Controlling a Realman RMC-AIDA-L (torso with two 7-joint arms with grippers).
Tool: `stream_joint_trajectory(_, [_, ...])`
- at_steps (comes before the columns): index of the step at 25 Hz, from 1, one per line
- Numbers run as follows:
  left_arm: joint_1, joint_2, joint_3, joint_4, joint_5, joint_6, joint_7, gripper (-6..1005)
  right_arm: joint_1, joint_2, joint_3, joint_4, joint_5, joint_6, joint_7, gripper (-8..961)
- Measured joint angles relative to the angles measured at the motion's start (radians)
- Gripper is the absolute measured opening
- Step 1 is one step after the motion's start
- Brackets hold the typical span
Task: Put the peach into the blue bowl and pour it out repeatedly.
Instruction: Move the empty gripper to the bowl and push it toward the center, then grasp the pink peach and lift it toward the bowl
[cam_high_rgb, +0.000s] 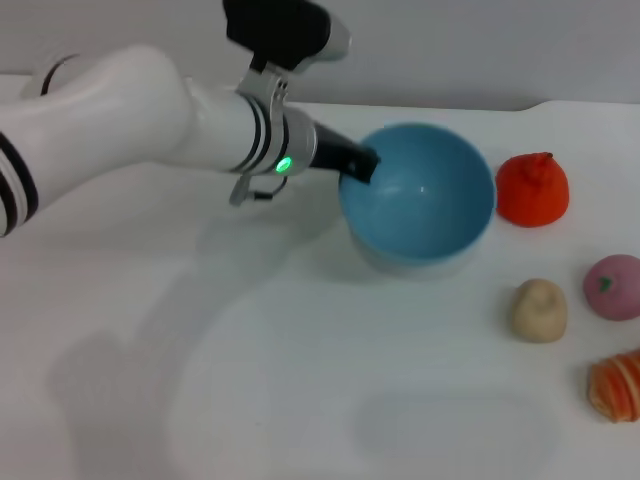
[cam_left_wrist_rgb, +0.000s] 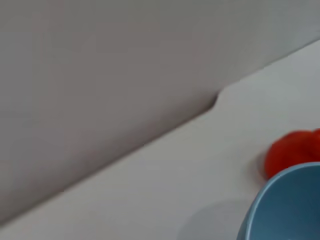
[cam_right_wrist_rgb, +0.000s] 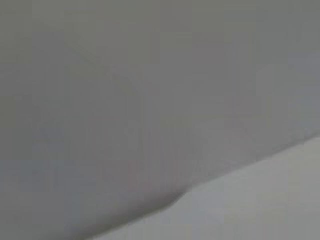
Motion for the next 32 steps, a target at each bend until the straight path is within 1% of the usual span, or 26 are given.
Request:
stream_joint_trajectory(2, [-0.015,-0.001,-0.012,0.002,0.044,-0.006,-0.007,-1,0.012,-0.004,-0.035,-0.098,-0.101,-0.03,0.154,664])
stream_joint_trajectory(4, [-0.033,-0.002,-0.039,-0.001,0.076,-0.002,-0.011,-1,0.038,-0.014,-0.05,-0.19,-0.224,-0.095,0.288,664])
stream_joint_trajectory(6, [-0.044,-0.003,-0.066,-0.002,0.098,0.003,-0.013,-1,0.067,-0.025,-0.051,-0.225,-0.31,-0.156,0.362,664])
stream_joint_trajectory(8, [-0.047,-0.003,-0.071,0.002,0.102,0.002,-0.014,-1,0.105,-0.039,-0.059,-0.222,-0.394,-0.197,0.42,664])
stream_joint_trajectory(11, [-0.051,-0.005,-0.069,0.003,0.104,-0.009,-0.014,-1,0.148,-0.049,-0.121,-0.155,-0.496,-0.174,0.485,664])
stream_joint_trajectory(13, [-0.053,-0.006,-0.064,-0.001,0.105,-0.016,-0.014,-1,0.164,-0.048,-0.191,-0.112,-0.535,-0.12,0.514,664])
stream_joint_trajectory(14, [-0.054,-0.006,-0.062,-0.002,0.105,-0.019,-0.015,-1,0.168,-0.044,-0.224,-0.096,-0.543,-0.094,0.521,664])
stream_joint_trajectory(18, [-0.053,-0.007,-0.059,-0.002,0.105,-0.023,-0.015,0,0.178,-0.019,-0.303,-0.067,-0.549,-0.007,0.533,664])
stream_joint_trajectory(22, [-0.049,-0.007,-0.058,-0.004,0.105,-0.025,-0.015,0,0.185,-0.018,-0.368,-0.031,-0.554,0.06,0.575,663])
stream_joint_trajectory(25, [-0.045,-0.007,-0.057,-0.006,0.105,-0.034,-0.015,0,0.193,-0.018,-0.377,-0.005,-0.555,0.098,0.577,663])
stream_joint_trajectory(30, [-0.042,-0.008,-0.042,-0.007,0.105,-0.043,-0.016,-1,0.194,-0.015,-0.396,-0.001,-0.552,0.112,0.571,663])
stream_joint_trajectory(32, [-0.039,-0.008,-0.041,-0.007,0.103,-0.046,-0.016,0,0.192,-0.011,-0.402,-0.004,-0.548,0.12,0.571,588])
